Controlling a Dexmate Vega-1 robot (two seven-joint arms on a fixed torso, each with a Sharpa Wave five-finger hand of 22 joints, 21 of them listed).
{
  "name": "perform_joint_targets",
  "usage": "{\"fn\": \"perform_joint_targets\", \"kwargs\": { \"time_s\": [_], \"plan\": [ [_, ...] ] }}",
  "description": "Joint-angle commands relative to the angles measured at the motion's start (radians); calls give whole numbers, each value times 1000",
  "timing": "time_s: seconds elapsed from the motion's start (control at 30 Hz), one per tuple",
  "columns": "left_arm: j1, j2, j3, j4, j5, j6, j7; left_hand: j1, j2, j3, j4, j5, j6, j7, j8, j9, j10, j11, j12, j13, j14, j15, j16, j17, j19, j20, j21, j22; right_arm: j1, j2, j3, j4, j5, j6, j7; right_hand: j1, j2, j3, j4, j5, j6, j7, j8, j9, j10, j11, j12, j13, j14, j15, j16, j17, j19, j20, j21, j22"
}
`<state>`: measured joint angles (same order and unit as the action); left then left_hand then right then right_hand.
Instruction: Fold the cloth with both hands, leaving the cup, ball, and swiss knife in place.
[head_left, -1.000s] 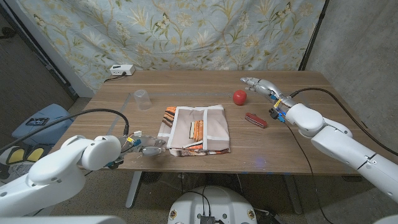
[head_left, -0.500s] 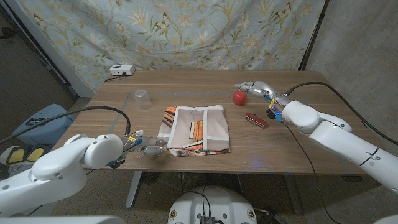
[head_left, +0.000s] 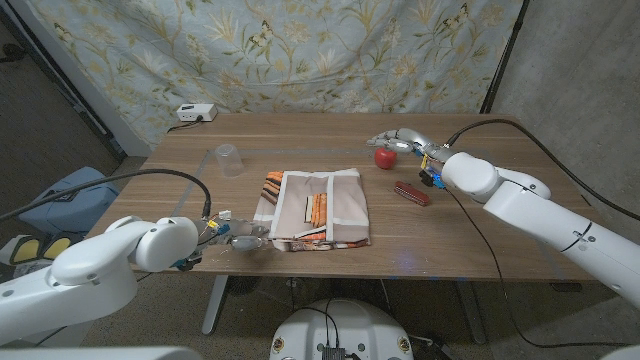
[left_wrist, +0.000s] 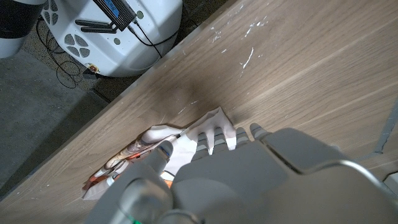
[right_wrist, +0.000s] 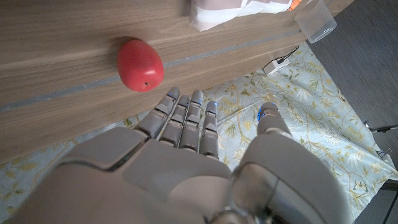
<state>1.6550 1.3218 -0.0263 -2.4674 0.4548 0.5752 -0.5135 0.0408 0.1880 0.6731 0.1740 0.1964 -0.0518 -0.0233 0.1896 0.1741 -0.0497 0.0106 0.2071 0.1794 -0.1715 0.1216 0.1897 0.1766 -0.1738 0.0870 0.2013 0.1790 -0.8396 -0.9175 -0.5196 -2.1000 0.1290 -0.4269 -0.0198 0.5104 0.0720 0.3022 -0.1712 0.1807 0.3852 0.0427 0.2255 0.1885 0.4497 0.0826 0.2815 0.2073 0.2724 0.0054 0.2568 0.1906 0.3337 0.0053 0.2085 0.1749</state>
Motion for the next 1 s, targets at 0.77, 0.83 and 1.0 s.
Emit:
{"fn": "perform_joint_targets", "kwargs": {
  "time_s": [0.77,0.83,1.0],
  "plan": [
    [54,-16,-63,20,-3,-63,14,16,2,34,-17,9,16,-12,3,4,9,-7,2,1,-42,-1,-4,-3,-116,-11,4,2,266,96,-252,91,-167,-213,152,87,-8,19,-3,-3,33,21,6,5,94,-31,23,15,44,-7,23,28,-16,27,1,12],
    [52,-14,-62,21,0,-69,11,17,2,36,-18,9,17,-13,3,4,8,-8,1,1,-41,-1,-4,-3,-116,-13,4,2,275,99,-261,100,-178,-216,160,90,-9,18,-1,-4,44,14,10,5,97,-40,22,14,44,-9,25,31,-18,26,1,13],
    [49,-22,-63,19,5,-69,9,20,1,41,-20,10,17,-15,2,4,9,-9,1,2,-39,-1,-4,-4,-117,-14,4,2,288,103,-277,120,-199,-217,178,93,-10,18,1,-4,58,10,15,6,104,-41,21,14,45,-14,28,35,-20,27,2,14]
  ]
}}
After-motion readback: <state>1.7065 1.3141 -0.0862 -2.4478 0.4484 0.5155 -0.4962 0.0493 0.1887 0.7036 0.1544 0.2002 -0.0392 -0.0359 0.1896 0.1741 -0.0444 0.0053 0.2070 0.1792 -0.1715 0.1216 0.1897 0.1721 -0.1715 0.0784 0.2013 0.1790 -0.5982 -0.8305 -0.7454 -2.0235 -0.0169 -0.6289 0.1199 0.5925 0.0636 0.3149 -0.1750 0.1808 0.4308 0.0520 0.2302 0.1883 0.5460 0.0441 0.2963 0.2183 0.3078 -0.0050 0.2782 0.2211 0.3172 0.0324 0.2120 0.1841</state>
